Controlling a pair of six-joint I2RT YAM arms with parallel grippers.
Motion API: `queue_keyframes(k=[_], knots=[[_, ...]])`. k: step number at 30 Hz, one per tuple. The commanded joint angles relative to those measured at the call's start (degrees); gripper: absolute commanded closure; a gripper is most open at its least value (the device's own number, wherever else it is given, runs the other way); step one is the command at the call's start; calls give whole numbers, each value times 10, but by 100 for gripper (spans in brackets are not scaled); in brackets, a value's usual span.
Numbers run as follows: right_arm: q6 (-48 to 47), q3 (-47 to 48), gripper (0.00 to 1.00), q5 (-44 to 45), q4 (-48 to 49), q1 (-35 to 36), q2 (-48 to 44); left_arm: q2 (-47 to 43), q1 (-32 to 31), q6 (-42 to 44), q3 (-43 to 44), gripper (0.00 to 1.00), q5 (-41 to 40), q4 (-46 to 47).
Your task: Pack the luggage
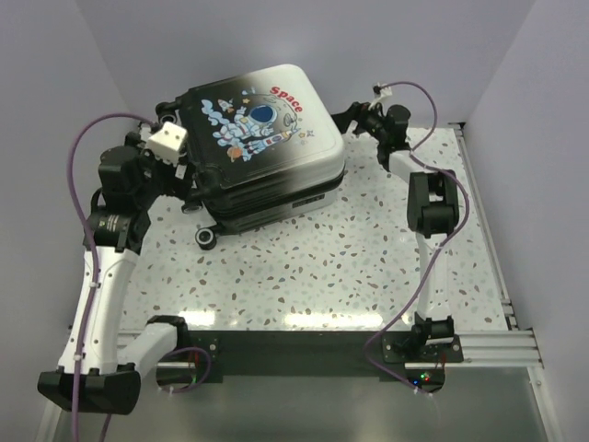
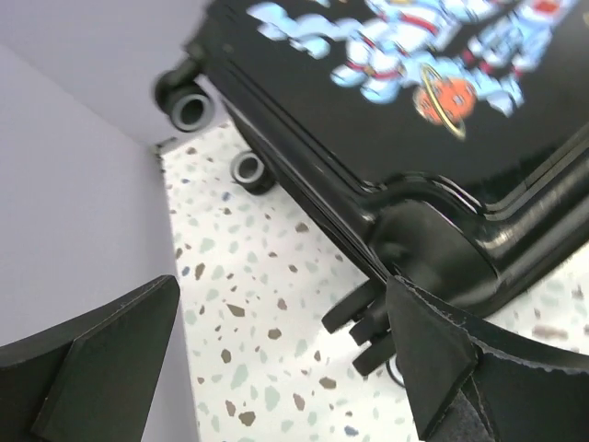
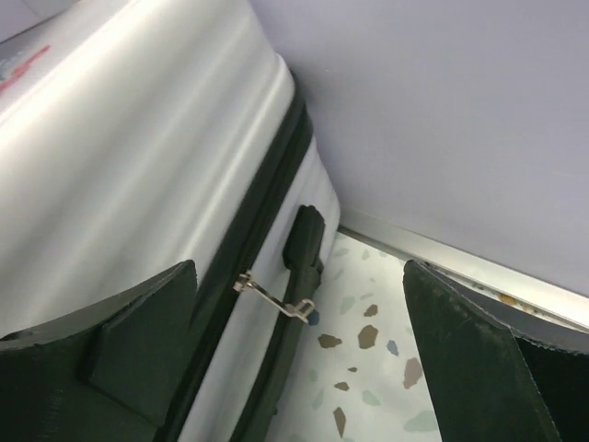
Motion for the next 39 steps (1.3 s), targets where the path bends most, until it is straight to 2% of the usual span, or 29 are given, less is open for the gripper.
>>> queue_keyframes(k=[1, 4, 8, 14, 21, 24, 25, 28, 31, 34, 39], knots=[[18, 47, 2, -36, -46, 11, -26, -2, 21, -100, 7, 0, -45, 58], [13, 61, 4, -54, -82, 19, -19, 16, 28, -108, -6, 5, -97, 73], [-10, 21, 5, -91, -93, 30, -42, 75, 44, -109, -7, 10, -141, 79], [-65, -134, 6, -162, -87, 59, -121, 212, 59, -117, 63, 11, -112, 60], [-128, -310, 7, -206, -73, 106, -247, 322, 77, -110, 152, 9, -89, 91], [-142, -375, 7, -215, -59, 132, -293, 361, 85, -103, 181, 10, -49, 90], [-143, -407, 7, -215, -53, 145, -316, 373, 85, -72, 196, 12, 20, 77], [-148, -472, 7, -216, -18, 168, -348, 429, 61, 18, 217, 18, 130, 27], [-158, -516, 6, -208, -3, 184, -383, 454, 10, 53, 216, 18, 160, -6], [-175, -543, 6, -205, 1, 186, -408, 495, -32, 44, 216, 20, 186, -15], [-274, -571, 6, -207, -116, 177, -484, 536, -59, 13, 229, 25, 241, -12]])
